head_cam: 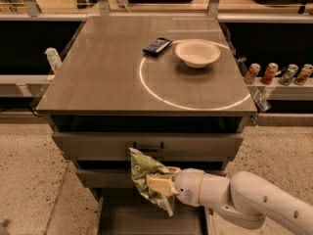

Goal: Place green jalapeno chip bag into bottom drawer

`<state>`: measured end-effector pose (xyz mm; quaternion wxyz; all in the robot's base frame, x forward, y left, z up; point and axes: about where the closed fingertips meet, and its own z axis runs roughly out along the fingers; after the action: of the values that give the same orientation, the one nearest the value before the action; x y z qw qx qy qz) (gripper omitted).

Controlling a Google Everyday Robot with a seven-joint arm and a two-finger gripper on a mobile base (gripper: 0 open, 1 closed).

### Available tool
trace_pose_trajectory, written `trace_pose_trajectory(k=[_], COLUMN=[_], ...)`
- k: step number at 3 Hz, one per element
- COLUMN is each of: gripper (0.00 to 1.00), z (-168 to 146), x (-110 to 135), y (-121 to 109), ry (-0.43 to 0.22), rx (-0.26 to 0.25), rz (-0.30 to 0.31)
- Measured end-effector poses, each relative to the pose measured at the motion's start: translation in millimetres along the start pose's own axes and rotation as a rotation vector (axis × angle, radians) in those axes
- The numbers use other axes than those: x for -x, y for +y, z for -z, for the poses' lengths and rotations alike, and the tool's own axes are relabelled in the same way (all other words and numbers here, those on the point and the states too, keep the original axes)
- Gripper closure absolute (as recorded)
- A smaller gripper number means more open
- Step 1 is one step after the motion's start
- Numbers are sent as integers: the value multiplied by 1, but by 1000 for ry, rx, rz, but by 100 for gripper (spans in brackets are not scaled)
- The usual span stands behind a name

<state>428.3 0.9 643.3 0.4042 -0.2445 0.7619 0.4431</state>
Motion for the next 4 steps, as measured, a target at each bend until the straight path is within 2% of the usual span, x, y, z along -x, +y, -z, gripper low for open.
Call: trace_pose_trajectory(k=[1, 2, 4], gripper=[100, 100, 100], z=[-3, -24, -73], x=[-3, -38, -146], y=[0, -36, -121], ry=[0, 18, 63], rx=[-4, -28, -34], rz=[-9, -105, -349])
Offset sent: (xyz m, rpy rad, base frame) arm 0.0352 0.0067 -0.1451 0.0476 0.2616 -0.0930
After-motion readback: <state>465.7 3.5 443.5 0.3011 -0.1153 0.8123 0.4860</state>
